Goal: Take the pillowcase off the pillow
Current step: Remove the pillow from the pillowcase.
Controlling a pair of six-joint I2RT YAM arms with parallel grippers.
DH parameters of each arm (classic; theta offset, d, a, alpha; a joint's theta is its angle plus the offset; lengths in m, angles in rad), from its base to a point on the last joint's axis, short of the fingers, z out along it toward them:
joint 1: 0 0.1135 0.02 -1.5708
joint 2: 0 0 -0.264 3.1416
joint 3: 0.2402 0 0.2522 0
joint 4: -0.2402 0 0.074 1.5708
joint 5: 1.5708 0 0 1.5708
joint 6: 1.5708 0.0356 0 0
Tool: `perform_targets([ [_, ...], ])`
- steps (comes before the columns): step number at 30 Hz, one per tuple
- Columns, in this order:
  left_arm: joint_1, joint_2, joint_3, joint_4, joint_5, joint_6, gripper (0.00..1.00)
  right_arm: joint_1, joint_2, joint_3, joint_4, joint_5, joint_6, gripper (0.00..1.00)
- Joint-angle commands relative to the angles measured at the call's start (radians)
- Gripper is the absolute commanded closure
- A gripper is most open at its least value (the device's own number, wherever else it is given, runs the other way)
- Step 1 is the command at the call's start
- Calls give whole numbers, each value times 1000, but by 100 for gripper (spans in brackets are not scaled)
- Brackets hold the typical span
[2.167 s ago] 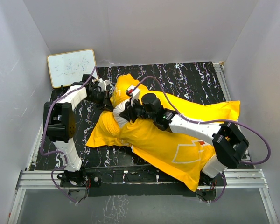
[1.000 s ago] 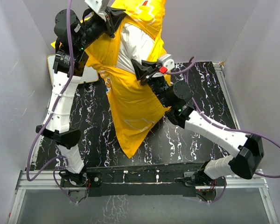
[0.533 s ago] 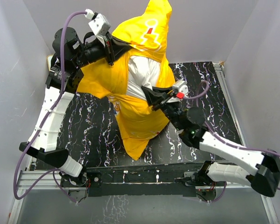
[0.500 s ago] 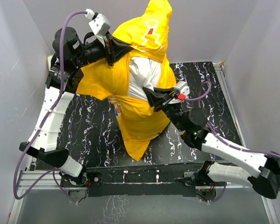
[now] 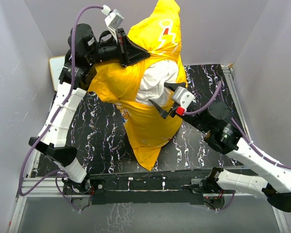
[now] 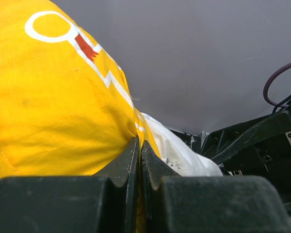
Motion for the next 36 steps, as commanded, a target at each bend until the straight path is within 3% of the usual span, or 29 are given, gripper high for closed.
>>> perform_targets([
  [1, -81, 45, 60, -55, 42, -49, 100, 8, 65, 160, -84, -61, -221, 30],
  [9, -116, 41, 50, -72, 15, -40, 100, 8, 136, 335, -189, -33, -416, 22],
  [20, -118, 46, 59, -88, -3, -11, 100, 8, -3, 400, -289, -155, -323, 26],
  [28, -118, 44, 69, -93, -14, -8, 100, 8, 182, 555, -417, -158, -355, 25],
  [36, -117, 32, 79, -102, -22, 9, 100, 8, 278, 540, -547, -54, -408, 26],
])
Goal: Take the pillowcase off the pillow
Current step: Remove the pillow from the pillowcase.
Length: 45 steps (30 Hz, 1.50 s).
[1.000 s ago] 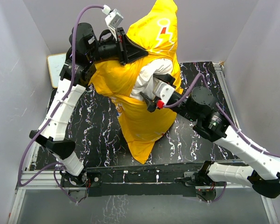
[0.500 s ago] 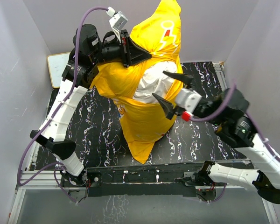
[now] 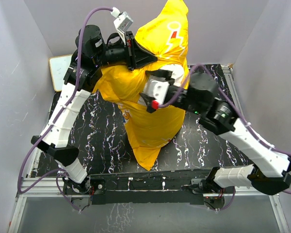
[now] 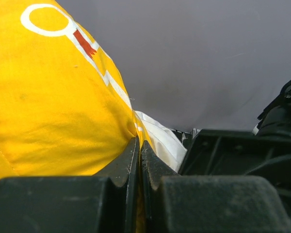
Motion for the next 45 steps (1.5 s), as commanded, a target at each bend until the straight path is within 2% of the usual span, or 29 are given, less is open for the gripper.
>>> perform_targets([
  [1, -13, -6, 15, -42, 25, 9, 100, 4, -4, -31, -70, 104, -44, 26],
  [5, -13, -9, 25, -39, 32, -2, 100, -10, -17, -72, -53, 170, -62, 26],
  [17, -13, -26, 15, -28, 35, -21, 100, -116, -70, -180, -33, 123, -16, 28],
  [24, -12, 11, 64, -53, 73, -31, 100, -117, 45, -99, 17, 74, -56, 25],
  [26, -15, 46, 111, -83, 86, -18, 100, -110, 94, -55, 59, 81, -77, 24],
  [29, -14, 125, 263, -157, 106, -25, 100, -105, 161, -7, 118, 94, -106, 22],
  [32, -14, 125, 255, -137, 143, -66, 100, -105, 204, -21, 164, 123, -89, 24],
  [33, -15, 110, 230, -119, 151, -72, 100, -105, 216, -41, 191, 166, -70, 28],
  [34, -15, 98, 216, -115, 154, -67, 100, -110, 229, -63, 232, 235, -22, 40],
  [36, -12, 83, 215, -119, 156, -58, 100, -168, 265, -81, 274, 366, 182, 80],
  [37, -12, 77, 217, -118, 151, -51, 100, -224, 278, -76, 233, 339, 297, 90],
  [40, -12, 45, 214, -101, 106, -4, 100, -316, 261, -170, 214, 270, 487, 92],
  [42, -10, 19, 208, -94, 47, 63, 100, -327, 225, -282, 253, 315, 548, 92],
  [45, -10, -39, 179, -67, -86, 239, 100, -336, 182, -397, 251, 368, 620, 92],
])
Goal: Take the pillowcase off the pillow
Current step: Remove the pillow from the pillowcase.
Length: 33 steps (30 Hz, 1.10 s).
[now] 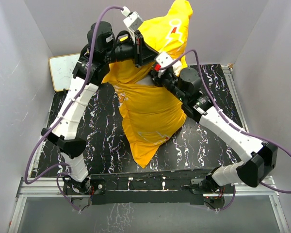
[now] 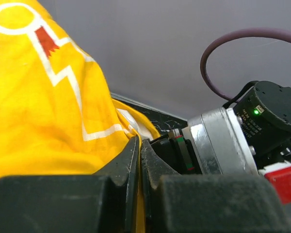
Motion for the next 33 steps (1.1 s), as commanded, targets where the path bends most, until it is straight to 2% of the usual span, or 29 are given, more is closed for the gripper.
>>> perform_targets([
  [1, -10, -191, -10, 65, -84, 214, 100, -79, -28, -200, -167, 256, 231, 92],
  [6, -11, -263, -76, 130, -247, 443, 100, -98, -115, -311, -149, 310, 325, 92],
  [9, -11, -325, -200, 194, -325, 614, 100, -100, -174, -342, -125, 288, 405, 92],
  [11, -10, -338, -225, 136, -316, 712, 100, -99, -199, -356, -102, 262, 435, 92],
  [13, -12, -353, -260, 72, -285, 743, 100, -98, -212, -349, -101, 239, 464, 92],
  [14, -12, -362, -280, 37, -267, 737, 92, -97, -215, -343, -99, 219, 471, 92],
  [16, -17, -367, -306, -23, -233, 708, 50, -90, -212, -324, -97, 186, 484, 92],
  [17, -21, -362, -310, -66, -213, 689, 39, -82, -204, -307, -101, 183, 488, 92],
  [20, -65, -342, -323, -166, -176, 657, 21, -21, -179, -261, -102, 217, 481, 92],
  [23, -136, -348, -376, -176, -213, 677, 19, 39, -157, -235, -84, 266, 477, 92],
  [26, -226, -393, -485, -99, -310, 805, 18, 69, -151, -233, -49, 252, 518, 92],
  [31, -324, -521, -758, 185, -491, 1137, 19, 83, -143, -226, -2, 188, 604, 92],
  [33, -329, -549, -841, 315, -564, 1234, 23, 84, -145, -225, 9, 175, 617, 92],
])
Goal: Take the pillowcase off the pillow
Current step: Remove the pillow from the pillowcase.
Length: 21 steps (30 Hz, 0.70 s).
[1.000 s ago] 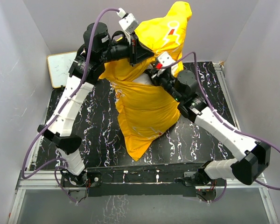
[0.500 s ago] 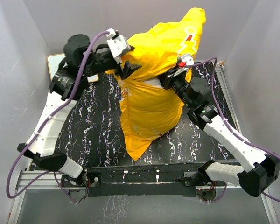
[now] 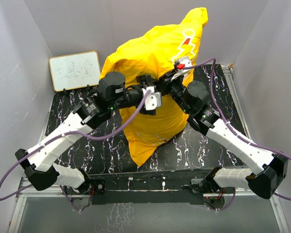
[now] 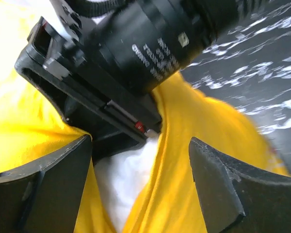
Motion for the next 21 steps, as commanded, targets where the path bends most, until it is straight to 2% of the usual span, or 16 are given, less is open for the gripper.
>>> perform_targets([
  [1, -18, -113, -152, 342, -239, 308, 26, 9, 28, -12, -132, -26, 114, 92],
  [4, -19, -143, -257, 562, -316, 423, 28, 11, 13, -24, -132, -37, 104, 92],
  [7, -18, -174, -260, 581, -280, 437, 28, 11, 10, -30, -147, -46, 95, 92],
  [14, -18, -138, -66, 335, -201, 266, 27, 18, 21, -26, -173, -53, 77, 92],
  [16, -19, -108, -14, 257, -188, 265, 27, 26, 27, -10, -190, -40, 64, 92],
  [21, -18, -10, 99, 69, -275, 277, 27, 49, 18, 12, -216, -7, 41, 92],
])
